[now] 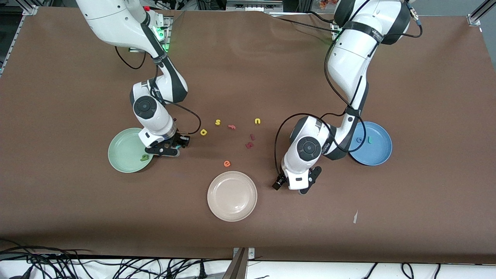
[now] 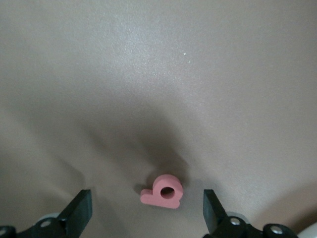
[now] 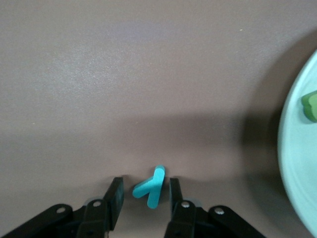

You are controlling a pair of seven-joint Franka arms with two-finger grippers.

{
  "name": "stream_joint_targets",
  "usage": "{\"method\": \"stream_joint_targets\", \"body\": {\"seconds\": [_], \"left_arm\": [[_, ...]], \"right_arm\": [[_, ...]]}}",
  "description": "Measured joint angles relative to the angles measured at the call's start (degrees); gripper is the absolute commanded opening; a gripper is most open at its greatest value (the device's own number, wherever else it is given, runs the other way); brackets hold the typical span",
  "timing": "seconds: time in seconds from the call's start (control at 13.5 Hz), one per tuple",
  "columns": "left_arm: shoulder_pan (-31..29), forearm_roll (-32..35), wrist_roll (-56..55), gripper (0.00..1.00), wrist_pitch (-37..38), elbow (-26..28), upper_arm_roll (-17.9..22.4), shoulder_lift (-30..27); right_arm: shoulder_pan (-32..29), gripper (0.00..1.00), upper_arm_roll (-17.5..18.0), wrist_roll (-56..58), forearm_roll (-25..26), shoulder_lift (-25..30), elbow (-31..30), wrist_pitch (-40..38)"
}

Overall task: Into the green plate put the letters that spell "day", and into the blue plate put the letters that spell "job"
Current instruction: 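Grasp the pink letter with the left gripper while the right gripper grasps the cyan y, then place the cyan y on the green plate while the left gripper places the pink letter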

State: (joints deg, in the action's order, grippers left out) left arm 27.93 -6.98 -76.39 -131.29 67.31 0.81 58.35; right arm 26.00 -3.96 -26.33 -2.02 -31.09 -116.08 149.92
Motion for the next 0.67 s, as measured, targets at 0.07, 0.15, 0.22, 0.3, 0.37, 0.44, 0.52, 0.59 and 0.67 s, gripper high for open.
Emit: {"method": "stream_joint_targets", "body": {"seconds": [0.07, 0.15, 0.22, 0.3, 0.37, 0.44, 0.52, 0.59, 0.67], "left_arm": [[0.2, 0.0, -0.3, 0.98, -0.7, 0.0, 0.1, 0.2], [0.5, 0.0, -0.8, 0.95, -1.3, 0.0, 0.4, 0.5], [1.0, 0.0, -1.2, 0.90, -1.5, 0.0, 0.9, 0.8], [1.7, 0.0, -1.4, 0.82, -1.6, -0.1, 1.5, 0.9], [2.1, 0.0, -1.7, 0.71, -1.6, -0.1, 2.0, 0.9], [2.4, 0.0, -1.9, 0.57, -1.6, -0.2, 2.3, 0.9], [2.6, 0.0, -1.9, 0.47, -1.6, -0.2, 2.4, 0.9], [2.6, 0.0, -2.0, 0.40, -1.6, -0.2, 2.5, 0.9], [2.6, 0.0, -2.0, 0.34, -1.7, -0.3, 2.5, 0.9]], "right_arm": [[0.0, 0.43, 0.0, 0.0, 0.0, -0.1, 0.0, 0.1], [0.0, 0.39, 0.0, 0.0, 0.0, -0.1, 0.0, 0.2], [0.0, 0.33, 0.0, 0.0, 0.0, -0.1, 0.0, 0.2], [0.0, 0.26, 0.0, 0.0, 0.0, -0.1, 0.0, 0.2], [0.0, 0.20, 0.0, 0.0, 0.0, -0.1, 0.0, 0.2], [0.0, 0.18, 0.0, 0.0, 0.0, -0.1, 0.0, 0.2], [0.1, 0.13, 0.0, 0.0, 0.0, -0.1, 0.0, 0.2], [0.1, 0.12, 0.0, 0.0, 0.0, -0.1, 0.0, 0.2], [0.1, 0.11, 0.0, 0.0, 0.0, -0.1, 0.0, 0.2]]}}
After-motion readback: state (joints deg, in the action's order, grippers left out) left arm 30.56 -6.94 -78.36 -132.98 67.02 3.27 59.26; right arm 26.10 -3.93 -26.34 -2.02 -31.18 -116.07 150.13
